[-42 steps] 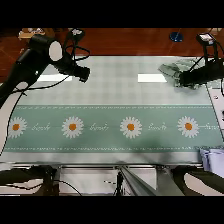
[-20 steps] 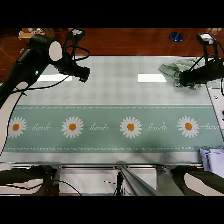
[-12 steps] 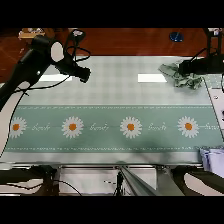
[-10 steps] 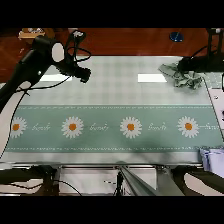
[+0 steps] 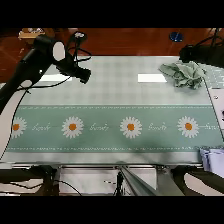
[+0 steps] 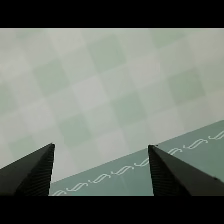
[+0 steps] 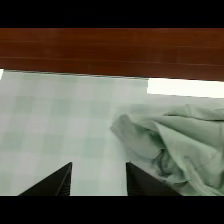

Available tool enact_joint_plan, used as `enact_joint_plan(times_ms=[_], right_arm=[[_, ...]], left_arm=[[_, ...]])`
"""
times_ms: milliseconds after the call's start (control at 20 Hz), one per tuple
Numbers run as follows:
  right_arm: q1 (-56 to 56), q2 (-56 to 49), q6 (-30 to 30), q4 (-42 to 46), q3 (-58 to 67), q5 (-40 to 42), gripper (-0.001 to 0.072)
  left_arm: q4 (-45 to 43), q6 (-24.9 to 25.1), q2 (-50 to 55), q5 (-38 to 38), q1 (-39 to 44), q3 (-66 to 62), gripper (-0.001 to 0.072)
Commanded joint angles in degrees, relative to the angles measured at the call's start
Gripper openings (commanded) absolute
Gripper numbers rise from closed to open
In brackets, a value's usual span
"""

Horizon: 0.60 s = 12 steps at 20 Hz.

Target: Fold the shirts.

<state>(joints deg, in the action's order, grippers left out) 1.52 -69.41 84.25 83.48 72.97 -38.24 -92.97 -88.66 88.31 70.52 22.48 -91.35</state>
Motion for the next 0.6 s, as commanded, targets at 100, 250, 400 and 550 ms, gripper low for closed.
enact_joint_plan(times_ms=[100,250,400,550], right_arm=[[4.68,-4.17,19.06,21.79,0.39,3.82,0.0421],[8.61,-9.64,20.11,21.59,1.42,3.91,0.0421],[11.56,-15.67,20.11,21.66,3.10,3.82,0.0421],[13.18,-20.48,20.11,22.03,4.96,3.80,0.0421]], left_arm=[[0.00,0.94,-0.83,4.61,0.04,-8.55,0.0690],[-0.02,0.94,-3.32,4.76,0.04,-13.97,0.0691],[-0.02,0.92,-6.29,4.83,0.04,-15.67,0.0690],[0.00,0.92,-7.93,7.13,0.04,-15.67,0.0690]])
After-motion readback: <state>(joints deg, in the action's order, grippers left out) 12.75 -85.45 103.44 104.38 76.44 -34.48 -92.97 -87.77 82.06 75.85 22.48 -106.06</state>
